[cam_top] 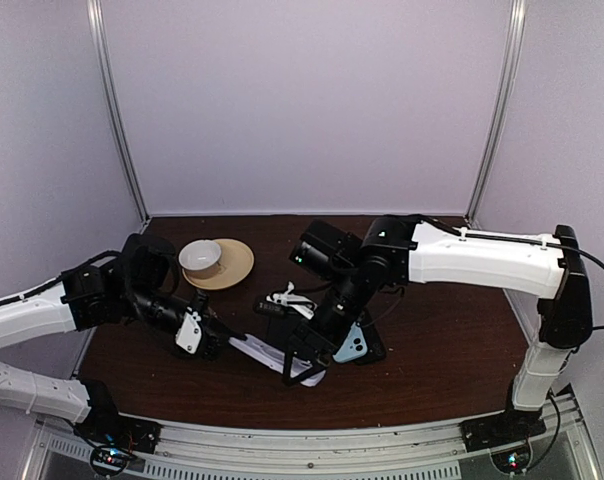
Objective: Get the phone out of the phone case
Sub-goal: Pass from the right arm to the left, then pass from the left arm to the right
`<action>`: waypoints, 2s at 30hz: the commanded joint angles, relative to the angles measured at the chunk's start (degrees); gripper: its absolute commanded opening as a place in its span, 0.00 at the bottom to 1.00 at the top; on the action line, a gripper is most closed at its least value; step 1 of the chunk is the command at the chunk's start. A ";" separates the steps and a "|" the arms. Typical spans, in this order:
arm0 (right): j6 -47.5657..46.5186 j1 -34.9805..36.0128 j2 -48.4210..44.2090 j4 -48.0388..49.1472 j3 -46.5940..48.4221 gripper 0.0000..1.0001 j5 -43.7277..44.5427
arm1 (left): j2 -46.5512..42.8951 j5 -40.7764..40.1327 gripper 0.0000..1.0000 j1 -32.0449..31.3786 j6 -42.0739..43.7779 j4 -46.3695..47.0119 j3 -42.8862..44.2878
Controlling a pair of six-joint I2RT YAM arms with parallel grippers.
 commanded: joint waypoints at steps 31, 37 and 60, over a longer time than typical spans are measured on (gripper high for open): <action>-7.17 -3.14 -37.16 47.15 -44.37 0.99 27.25 | 4.74 -5.14 0.00 0.93 -25.58 9.82 5.78; -19.47 -2.62 -41.57 66.17 -55.98 0.99 24.26 | 3.53 -0.45 0.00 2.87 -31.35 13.87 4.69; -21.48 -1.88 -34.46 87.81 -56.00 0.46 22.53 | 1.50 9.73 0.00 6.86 -46.30 30.25 -0.32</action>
